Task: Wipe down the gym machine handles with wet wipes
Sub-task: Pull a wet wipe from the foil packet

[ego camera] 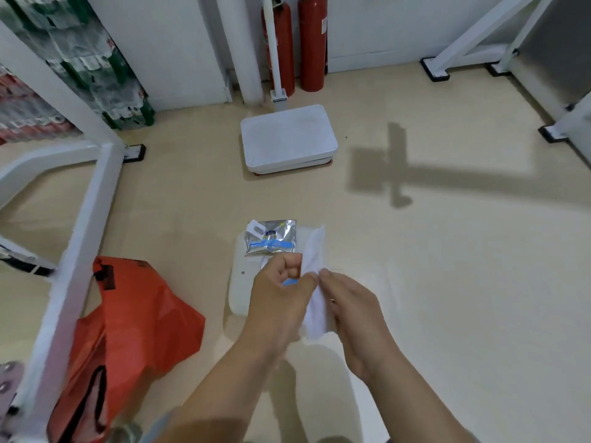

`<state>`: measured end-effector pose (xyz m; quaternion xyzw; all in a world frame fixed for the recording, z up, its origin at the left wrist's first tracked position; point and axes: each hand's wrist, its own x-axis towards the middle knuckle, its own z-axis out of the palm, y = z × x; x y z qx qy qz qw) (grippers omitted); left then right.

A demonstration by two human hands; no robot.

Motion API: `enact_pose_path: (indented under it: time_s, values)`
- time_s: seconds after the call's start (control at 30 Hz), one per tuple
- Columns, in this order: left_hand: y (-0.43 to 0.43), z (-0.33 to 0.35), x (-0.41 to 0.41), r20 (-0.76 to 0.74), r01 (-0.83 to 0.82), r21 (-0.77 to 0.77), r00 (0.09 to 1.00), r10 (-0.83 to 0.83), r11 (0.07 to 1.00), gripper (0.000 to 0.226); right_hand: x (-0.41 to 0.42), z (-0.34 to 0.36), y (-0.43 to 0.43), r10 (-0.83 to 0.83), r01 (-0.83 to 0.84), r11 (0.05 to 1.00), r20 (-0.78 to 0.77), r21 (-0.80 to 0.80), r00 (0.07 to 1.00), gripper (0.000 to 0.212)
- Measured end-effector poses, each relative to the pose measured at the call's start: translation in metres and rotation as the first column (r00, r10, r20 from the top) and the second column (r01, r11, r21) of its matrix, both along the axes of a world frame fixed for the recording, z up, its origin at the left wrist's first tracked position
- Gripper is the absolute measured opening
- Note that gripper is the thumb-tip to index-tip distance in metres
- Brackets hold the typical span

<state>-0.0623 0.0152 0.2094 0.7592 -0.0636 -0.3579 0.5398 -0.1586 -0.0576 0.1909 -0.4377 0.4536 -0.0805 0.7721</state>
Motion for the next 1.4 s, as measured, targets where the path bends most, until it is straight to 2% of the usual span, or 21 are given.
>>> enact_pose_path:
  time_s: [0.1, 0.3, 0.47, 0.6, 0.77, 0.87, 0.97, 1.07, 1.17, 1.33, 1.4]
  values:
    - [-0.001, 0.078, -0.023, 0.003, 0.058, 0.007, 0.998, -0.058, 0.998, 0.015, -0.028, 0.082, 0.005, -0.098, 0.098, 0.993, -0.013, 0.064, 0.995, 0.020]
    - [0.008, 0.233, -0.058, -0.033, 0.139, -0.019, 0.990, -0.139, 0.990, 0.004, -0.062, 0.255, -0.004, 0.001, 0.000, 1.000, -0.051, 0.018, 0.999, 0.017]
    - [0.020, 0.352, -0.083, -0.111, 0.159, -0.070, 0.980, -0.166, 0.985, 0.008, -0.090, 0.378, -0.002, -0.057, 0.059, 0.998, -0.114, 0.016, 0.992, 0.006]
    - [0.032, 0.422, -0.101, -0.135, 0.157, -0.111, 0.976, -0.172, 0.981, 0.015, -0.110, 0.446, 0.010, -0.020, 0.018, 1.000, -0.071, -0.019, 0.997, 0.017]
    - [0.058, 0.480, -0.121, -0.102, 0.079, -0.145, 0.990, -0.094, 0.986, 0.024, -0.126, 0.496, 0.014, 0.111, -0.109, 0.991, 0.016, -0.073, 0.994, 0.001]
    - [0.088, 0.503, -0.135, -0.074, 0.007, -0.165, 0.997, -0.020, 0.986, 0.042, -0.130, 0.518, 0.023, 0.247, -0.240, 0.965, 0.057, -0.107, 0.967, 0.010]
    - [0.122, 0.520, -0.146, -0.091, -0.063, -0.176, 0.995, 0.048, 0.982, 0.034, -0.125, 0.531, 0.045, 0.366, -0.354, 0.924, 0.067, -0.141, 0.928, 0.013]
    - [0.166, 0.532, -0.150, -0.079, -0.169, -0.209, 0.985, 0.155, 0.963, 0.031, -0.113, 0.537, 0.080, 0.412, -0.400, 0.903, 0.052, -0.160, 0.910, 0.014]
    - [0.216, 0.538, -0.144, -0.181, -0.285, -0.268, 0.953, 0.243, 0.920, 0.028, -0.095, 0.544, 0.124, 0.447, -0.436, 0.876, 0.007, -0.204, 0.895, 0.013]
    - [0.286, 0.535, -0.131, -0.430, -0.353, -0.260, 0.876, 0.220, 0.899, 0.042, -0.049, 0.552, 0.203, 0.512, -0.506, 0.824, -0.047, -0.257, 0.858, 0.007]
    - [0.313, 0.536, -0.122, -0.452, -0.365, -0.254, 0.864, 0.224, 0.896, 0.047, -0.031, 0.562, 0.236, 0.531, -0.518, 0.819, -0.015, -0.245, 0.847, 0.011]
